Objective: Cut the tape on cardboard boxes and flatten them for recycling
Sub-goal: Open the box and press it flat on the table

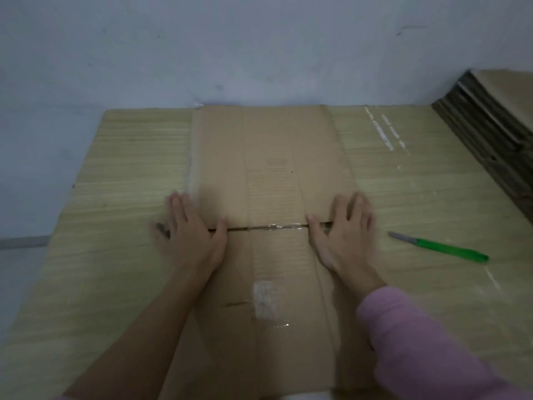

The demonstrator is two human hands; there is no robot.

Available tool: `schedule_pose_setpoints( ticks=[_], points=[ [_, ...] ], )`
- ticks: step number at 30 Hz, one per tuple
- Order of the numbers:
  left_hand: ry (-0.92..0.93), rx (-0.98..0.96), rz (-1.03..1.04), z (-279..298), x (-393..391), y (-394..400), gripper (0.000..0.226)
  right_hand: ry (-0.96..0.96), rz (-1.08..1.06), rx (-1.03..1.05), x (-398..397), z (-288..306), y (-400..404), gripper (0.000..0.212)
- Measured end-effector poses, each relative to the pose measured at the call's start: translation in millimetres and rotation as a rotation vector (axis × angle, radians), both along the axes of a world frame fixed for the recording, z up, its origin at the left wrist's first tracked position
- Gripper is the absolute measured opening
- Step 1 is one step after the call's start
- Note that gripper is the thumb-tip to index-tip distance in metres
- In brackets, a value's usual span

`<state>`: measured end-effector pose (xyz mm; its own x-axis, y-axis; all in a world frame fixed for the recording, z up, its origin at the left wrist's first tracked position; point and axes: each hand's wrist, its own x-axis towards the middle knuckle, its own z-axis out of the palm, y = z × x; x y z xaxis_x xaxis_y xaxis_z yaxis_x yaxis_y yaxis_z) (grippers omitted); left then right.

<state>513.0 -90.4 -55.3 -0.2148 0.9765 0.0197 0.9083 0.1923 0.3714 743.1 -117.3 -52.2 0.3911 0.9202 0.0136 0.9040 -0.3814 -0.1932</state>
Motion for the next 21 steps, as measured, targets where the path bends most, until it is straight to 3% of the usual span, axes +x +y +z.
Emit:
schedule_pose_setpoints(
  ticks=[3, 8, 13, 16, 21],
  points=[
    [-0.057, -0.013, 0.109, 1, -6, -5, 0.082, 0.024, -0.185, 0.041, -8, -1, -8, 0.084],
    [-0.385, 0.046, 0.104, 8, -28, 1, 0.073, 0.056, -0.218, 0.190, -9, 7, -12, 0.090],
    [-0.746, 0.023, 0.037, 20, -52, -5, 0.060, 0.382, -0.412, 0.034, 1, 33, -2, 0.108],
    [-0.848, -0.037, 0.059, 29, -60, -5, 0.046, 0.460, -0.395, -0.006, -1, 40, -3, 0.089],
    [-0.683, -0.033, 0.080, 46, -58, -6, 0.052, 0.331, -0.304, 0.047, -12, 57, -14, 0.046]
  ],
)
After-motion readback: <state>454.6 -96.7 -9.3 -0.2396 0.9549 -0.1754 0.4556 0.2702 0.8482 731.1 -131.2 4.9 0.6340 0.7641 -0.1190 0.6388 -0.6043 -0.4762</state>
